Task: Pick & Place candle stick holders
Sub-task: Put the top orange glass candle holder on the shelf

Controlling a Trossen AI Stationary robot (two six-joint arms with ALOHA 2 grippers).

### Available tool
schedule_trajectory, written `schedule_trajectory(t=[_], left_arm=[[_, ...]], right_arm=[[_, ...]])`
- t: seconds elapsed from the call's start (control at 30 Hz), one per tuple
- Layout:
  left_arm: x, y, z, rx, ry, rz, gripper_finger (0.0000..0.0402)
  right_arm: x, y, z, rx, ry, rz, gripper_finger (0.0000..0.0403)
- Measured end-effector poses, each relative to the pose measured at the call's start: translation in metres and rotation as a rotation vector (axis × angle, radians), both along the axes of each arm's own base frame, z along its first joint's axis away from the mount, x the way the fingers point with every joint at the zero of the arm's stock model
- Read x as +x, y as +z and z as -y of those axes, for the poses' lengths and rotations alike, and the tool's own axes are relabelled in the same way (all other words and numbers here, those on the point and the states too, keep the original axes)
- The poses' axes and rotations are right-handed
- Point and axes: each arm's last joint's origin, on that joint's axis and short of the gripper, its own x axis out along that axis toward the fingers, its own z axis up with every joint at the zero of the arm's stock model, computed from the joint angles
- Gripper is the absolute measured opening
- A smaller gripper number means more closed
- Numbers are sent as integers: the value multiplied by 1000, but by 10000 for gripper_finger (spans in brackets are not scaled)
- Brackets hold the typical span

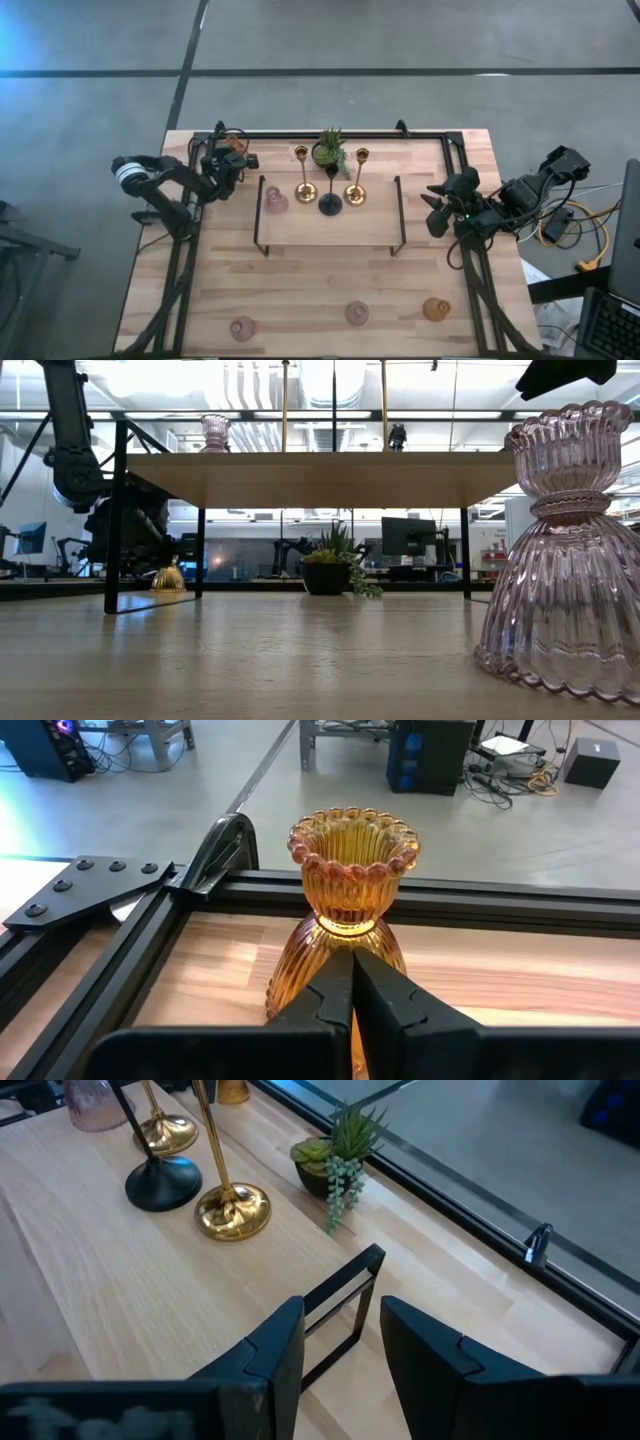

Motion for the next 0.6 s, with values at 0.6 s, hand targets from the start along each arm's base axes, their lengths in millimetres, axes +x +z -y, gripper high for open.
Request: schedule_trajectory(t=[0.6], left_arm=[[0, 0, 0, 1, -3, 2, 9]], right_arm=[[0, 0, 0, 0, 0, 0, 117]])
